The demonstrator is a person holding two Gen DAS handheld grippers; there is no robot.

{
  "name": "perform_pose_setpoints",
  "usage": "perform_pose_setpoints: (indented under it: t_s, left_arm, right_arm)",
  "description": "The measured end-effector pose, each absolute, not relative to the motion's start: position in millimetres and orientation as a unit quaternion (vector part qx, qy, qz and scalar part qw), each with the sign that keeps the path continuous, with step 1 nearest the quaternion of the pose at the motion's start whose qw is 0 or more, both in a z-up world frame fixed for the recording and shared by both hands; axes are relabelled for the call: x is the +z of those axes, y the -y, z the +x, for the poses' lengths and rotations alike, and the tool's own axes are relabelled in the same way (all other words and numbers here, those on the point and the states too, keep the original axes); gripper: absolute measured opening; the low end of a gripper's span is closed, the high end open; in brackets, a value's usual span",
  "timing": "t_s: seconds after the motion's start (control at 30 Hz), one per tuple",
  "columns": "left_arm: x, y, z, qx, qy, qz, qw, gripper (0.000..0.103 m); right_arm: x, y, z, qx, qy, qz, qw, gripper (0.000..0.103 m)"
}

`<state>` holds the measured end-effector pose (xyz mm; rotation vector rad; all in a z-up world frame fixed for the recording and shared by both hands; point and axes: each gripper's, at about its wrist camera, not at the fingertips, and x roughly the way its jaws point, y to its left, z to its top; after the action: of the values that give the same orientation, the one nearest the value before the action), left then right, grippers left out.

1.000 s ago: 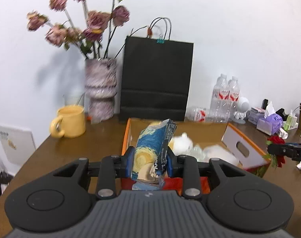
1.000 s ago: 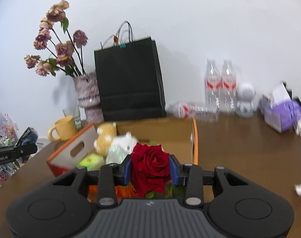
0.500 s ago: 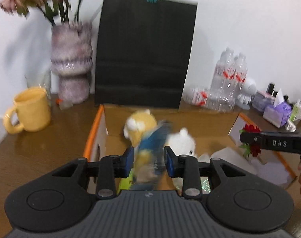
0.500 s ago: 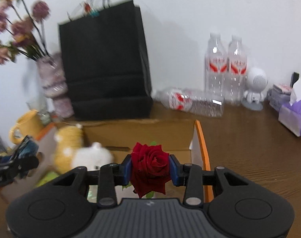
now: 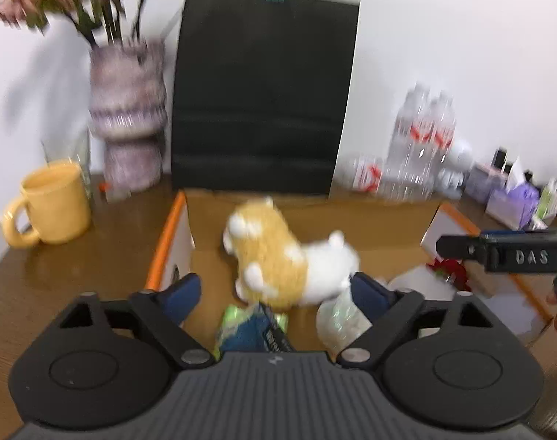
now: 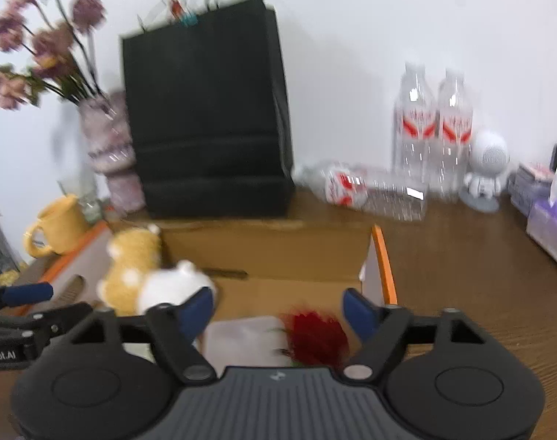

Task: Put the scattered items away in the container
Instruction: 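Lower the snack packet and red rose into the box and release both, then grasp the crumpled tissue with the right gripper while the left grasps a white cap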

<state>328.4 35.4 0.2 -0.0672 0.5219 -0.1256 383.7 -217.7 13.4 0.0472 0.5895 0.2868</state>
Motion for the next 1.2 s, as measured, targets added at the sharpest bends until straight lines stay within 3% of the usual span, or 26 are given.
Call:
perform_pose_setpoints:
  t_s: [0.07, 0.3, 0.6, 0.83, 1.03, 1.07, 1.13, 1.2]
  left_arm:
    - [10.5, -37.5, 314.5, -0.056, -0.245, -0.04, 0.967, 0.103]
    - [26.3, -52.2, 260.0, -0.035, -0.221, -0.049, 0.973, 0.103]
    - [-9.4, -87.5, 211.5, 0.007, -0.263, -0.04, 0.964, 0.103]
    - [-47.5, -99.3, 218.6, 0.014, -0.321, -0.033, 0.946, 0.098]
    - [-61.9, -88.5, 232.5, 0.003, -0.347, -0.004, 0.938, 0.074]
    - [-63.8, -86.7, 233.0, 0.003, -0.346, 0.004, 0.938, 0.072]
    - [-63.7, -84.6, 232.2, -0.007, -0.342, 0.009, 0.94, 0.06]
    - [-62.1, -82.6, 230.8, -0.017, -0.341, 0.013, 0.94, 0.036]
  right_arm:
    - [23.5, 219.4, 365.4, 0.15, -0.274, 0.025, 0.95, 0.089]
    - [47.7, 231.0, 297.4, 0.167, -0.231, 0.023, 0.958, 0.089]
    - [20.4, 249.1, 232.5, 0.163, -0.254, 0.0, 0.953, 0.088]
    - [-26.9, 239.5, 231.8, 0.154, -0.319, -0.003, 0.935, 0.073]
    - [-45.7, 228.2, 239.3, 0.152, -0.347, -0.003, 0.926, 0.06]
    - [-47.6, 226.7, 240.5, 0.152, -0.351, -0.003, 0.924, 0.053]
    - [-49.4, 225.4, 241.1, 0.157, -0.355, 0.0, 0.922, 0.041]
    - [-48.5, 224.9, 238.8, 0.161, -0.352, 0.004, 0.922, 0.034]
